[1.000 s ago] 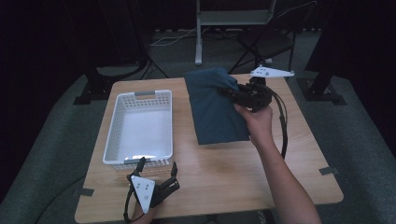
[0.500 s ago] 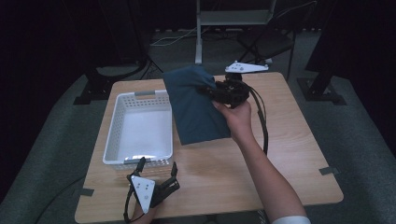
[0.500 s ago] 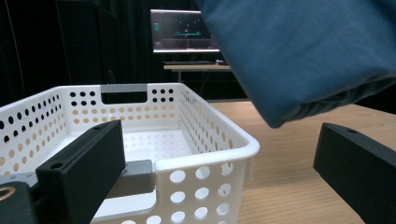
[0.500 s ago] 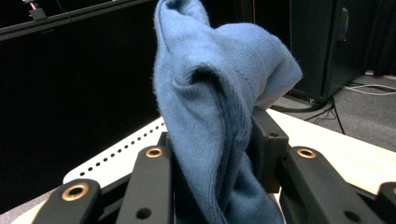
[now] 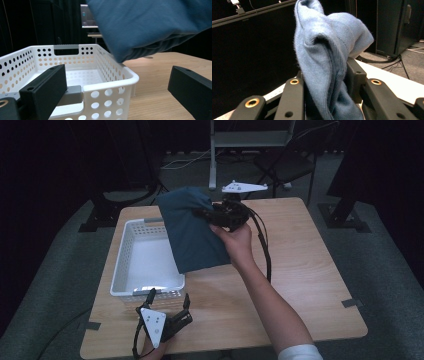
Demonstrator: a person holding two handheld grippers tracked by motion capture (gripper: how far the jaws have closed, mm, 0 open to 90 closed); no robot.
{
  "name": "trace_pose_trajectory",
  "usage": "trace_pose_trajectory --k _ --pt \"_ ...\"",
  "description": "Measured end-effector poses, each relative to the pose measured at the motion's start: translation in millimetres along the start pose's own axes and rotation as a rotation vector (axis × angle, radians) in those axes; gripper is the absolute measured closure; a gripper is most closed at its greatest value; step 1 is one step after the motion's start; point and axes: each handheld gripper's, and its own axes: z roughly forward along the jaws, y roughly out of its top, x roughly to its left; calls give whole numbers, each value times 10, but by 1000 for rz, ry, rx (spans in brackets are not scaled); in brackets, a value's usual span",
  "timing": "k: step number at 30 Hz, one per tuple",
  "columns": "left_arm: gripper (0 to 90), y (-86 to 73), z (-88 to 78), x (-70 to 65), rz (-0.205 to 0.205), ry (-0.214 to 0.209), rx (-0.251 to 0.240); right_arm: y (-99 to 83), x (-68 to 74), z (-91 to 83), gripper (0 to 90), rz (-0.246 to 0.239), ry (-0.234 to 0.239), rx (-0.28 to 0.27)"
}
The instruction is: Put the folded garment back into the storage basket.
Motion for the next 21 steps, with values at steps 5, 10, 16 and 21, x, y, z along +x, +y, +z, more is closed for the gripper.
trace_pose_trajectory --k 5,10,16,21 --pt "36 0 0 0 0 0 0 0 47 163 661 13 26 7" --pt "35 0 1 -1 0 0 1 18 141 300 661 4 29 16" --pt "35 0 -1 0 -1 -1 -1 36 231 489 661 11 52 14" --pt "35 0 -1 0 -1 -1 -1 44 292 612 661 16 72 18"
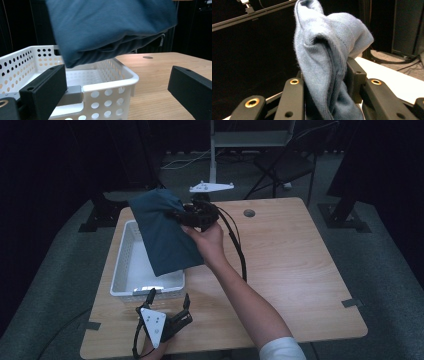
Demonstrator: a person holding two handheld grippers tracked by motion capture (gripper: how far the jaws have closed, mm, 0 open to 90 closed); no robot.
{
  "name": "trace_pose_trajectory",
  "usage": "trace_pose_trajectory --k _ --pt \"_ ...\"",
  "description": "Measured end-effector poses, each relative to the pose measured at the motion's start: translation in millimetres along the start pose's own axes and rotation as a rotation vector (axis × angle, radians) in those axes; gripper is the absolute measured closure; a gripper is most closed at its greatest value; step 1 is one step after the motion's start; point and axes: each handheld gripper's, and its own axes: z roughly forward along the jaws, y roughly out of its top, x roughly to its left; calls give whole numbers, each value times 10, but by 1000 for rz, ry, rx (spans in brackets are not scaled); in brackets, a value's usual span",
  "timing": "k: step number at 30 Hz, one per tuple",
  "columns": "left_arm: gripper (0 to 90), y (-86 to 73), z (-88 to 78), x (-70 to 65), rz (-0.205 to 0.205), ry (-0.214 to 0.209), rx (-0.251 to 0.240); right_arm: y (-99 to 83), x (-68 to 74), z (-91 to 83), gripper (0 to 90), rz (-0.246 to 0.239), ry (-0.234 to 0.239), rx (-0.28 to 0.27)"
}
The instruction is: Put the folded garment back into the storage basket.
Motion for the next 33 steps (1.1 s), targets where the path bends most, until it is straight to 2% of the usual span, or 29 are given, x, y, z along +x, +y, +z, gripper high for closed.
trace_pose_trajectory --k 1,8,16,22,27,33 --pt "36 0 -1 0 0 0 0 -5 23 79 661 5 15 3" --pt "35 0 -2 1 0 0 0 -39 81 269 661 9 55 19" --pt "35 0 -2 1 -2 -2 -1 -33 152 428 661 13 97 19" --pt "35 0 -3 3 -1 -8 -2 -24 217 529 660 20 150 17" --pt "35 0 -3 4 0 -8 -2 -5 248 606 660 14 159 17" --pt "35 0 -3 3 -2 -8 -2 12 219 605 659 19 156 9"
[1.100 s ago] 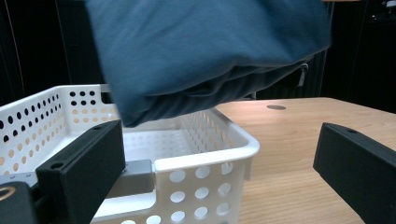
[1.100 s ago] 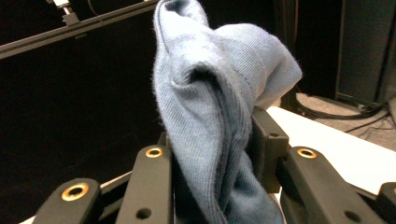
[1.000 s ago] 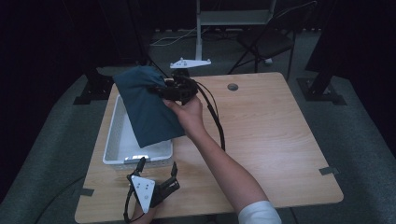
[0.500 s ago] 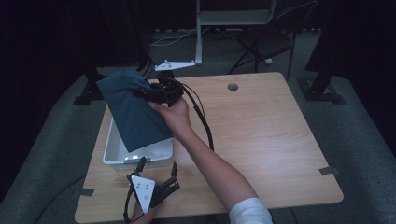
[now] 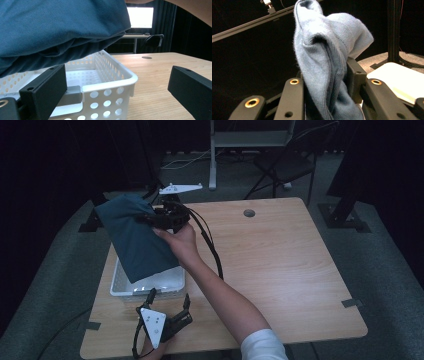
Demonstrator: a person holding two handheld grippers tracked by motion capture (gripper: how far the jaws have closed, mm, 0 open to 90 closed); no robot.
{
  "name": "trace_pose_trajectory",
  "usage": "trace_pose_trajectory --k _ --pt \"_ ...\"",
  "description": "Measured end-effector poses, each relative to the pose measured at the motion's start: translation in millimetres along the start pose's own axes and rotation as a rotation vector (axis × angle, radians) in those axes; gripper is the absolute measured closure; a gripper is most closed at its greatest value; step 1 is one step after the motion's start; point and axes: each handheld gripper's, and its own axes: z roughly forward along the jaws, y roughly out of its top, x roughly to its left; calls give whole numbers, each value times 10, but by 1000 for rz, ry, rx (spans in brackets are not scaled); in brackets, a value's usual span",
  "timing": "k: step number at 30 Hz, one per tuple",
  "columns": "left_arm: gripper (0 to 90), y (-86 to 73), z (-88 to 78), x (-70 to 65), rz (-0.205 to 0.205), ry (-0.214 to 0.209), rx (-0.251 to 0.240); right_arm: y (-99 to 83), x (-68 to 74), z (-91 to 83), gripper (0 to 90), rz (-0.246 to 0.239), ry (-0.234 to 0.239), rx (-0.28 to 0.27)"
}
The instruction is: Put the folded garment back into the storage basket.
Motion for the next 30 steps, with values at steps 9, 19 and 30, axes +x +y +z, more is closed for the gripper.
trace_pose_trajectory --k 9,19,30 --pt "35 0 2 -1 -1 0 -1 -115 -112 77 659 35 16 19" --pt "35 0 0 1 2 0 1 -286 -310 181 659 74 -3 46" --pt "35 0 0 1 1 0 1 -468 -458 289 658 133 -1 65"
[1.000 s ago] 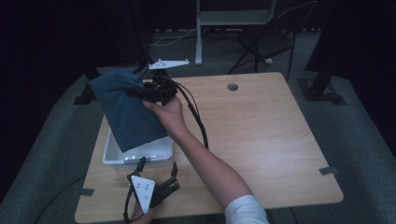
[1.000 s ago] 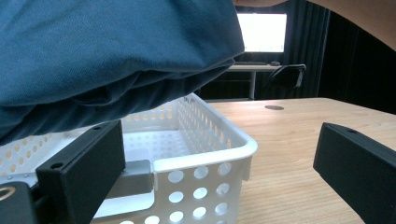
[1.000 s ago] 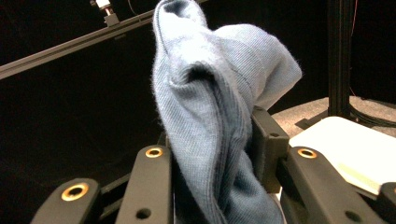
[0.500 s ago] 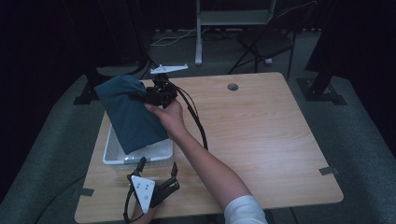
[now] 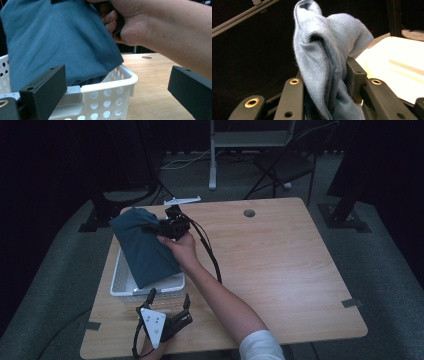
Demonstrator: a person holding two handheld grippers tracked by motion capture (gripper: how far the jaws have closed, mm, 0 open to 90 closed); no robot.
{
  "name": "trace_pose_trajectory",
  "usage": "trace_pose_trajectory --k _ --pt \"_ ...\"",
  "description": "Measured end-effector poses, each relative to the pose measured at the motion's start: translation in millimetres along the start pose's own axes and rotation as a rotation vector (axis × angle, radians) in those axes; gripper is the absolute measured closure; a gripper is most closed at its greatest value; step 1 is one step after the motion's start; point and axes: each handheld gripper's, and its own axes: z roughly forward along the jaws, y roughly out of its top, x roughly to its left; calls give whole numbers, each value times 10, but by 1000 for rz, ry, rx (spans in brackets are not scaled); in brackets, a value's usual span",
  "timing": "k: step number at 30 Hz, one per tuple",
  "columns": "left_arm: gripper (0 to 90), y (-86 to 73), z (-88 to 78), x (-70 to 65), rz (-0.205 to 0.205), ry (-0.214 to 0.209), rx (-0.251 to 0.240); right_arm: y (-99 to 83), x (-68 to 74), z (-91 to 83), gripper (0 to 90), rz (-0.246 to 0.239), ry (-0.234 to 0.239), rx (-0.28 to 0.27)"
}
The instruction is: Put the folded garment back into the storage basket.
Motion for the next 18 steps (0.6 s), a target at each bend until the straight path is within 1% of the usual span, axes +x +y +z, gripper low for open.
trace_pose_trajectory --k 4,5,7,10,12,18 --pt "35 0 -1 0 0 0 0 -56 -16 60 658 20 15 12" --pt "35 0 -1 0 0 0 -1 -71 -16 78 658 17 15 20" --pt "35 0 -2 1 -1 -5 -1 -96 -11 114 658 16 -4 42" --pt "35 -1 -2 1 -1 -5 -2 -134 -18 141 658 9 -20 63" --pt "35 -1 -2 1 -1 -5 -2 -150 -42 141 658 26 -14 69" --pt "35 0 -1 1 0 -5 0 -178 -83 148 655 27 -33 111"
